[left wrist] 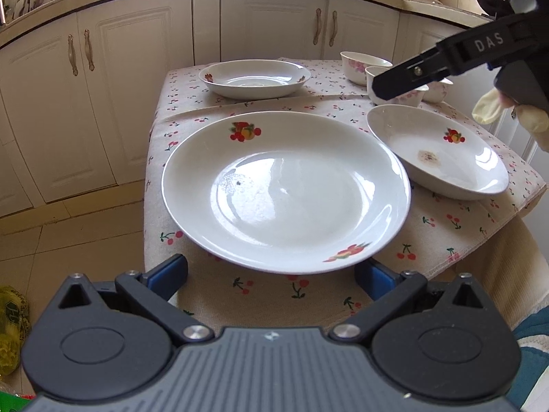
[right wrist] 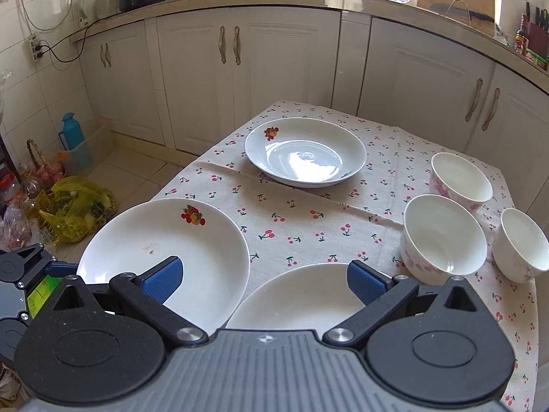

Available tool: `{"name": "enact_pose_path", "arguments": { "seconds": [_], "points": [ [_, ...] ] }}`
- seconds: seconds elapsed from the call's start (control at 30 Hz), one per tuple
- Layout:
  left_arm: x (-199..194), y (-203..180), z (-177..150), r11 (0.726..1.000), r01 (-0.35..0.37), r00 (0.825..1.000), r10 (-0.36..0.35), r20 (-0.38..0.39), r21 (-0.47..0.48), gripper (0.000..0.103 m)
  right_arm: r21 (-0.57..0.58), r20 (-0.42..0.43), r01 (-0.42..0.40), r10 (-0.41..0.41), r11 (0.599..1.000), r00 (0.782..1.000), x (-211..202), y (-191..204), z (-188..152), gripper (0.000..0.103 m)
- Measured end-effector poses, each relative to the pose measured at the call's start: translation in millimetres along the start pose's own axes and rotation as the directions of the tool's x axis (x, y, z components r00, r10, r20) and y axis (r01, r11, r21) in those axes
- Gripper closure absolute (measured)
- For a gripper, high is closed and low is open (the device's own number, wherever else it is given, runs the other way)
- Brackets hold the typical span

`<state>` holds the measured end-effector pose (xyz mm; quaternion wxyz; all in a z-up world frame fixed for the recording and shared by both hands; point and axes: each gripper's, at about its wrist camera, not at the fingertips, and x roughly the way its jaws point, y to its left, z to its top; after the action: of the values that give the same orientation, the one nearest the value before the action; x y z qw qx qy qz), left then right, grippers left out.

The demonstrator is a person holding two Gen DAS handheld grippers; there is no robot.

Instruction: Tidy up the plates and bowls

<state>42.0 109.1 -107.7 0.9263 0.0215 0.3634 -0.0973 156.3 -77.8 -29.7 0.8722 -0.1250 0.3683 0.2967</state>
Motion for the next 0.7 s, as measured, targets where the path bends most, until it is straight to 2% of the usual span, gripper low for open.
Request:
{"name": "enact_pose_path", "arguments": {
  "seconds": [0.17,0.43,0.63,0.7],
  "points": [
    [-1,2,1,0.998,0.026,1.000,-0.026,0.002,0.054,0.001,-0.042,-0.055,-0.087,0.085,0.995,0.995,24,1,10,0.000],
    [-2,8,5,0.991,0.068,0.998,-0.069,-0.001,0.119,0.003,-0.080,-0.157,-0.213,0.199,0.974,0.967,70,-1,26,0.003],
    [-3,12,9,0.988,0.094,0.996,-0.094,-0.007,0.123,0.004,-0.095,-0.232,-0.267,0.239,0.959,0.943,100,3,33,0.019],
    [-3,12,9,0.987,0.098,0.995,-0.098,-0.011,0.130,0.004,-0.102,-0.247,-0.279,0.247,0.955,0.937,105,5,34,0.027]
  ]
}}
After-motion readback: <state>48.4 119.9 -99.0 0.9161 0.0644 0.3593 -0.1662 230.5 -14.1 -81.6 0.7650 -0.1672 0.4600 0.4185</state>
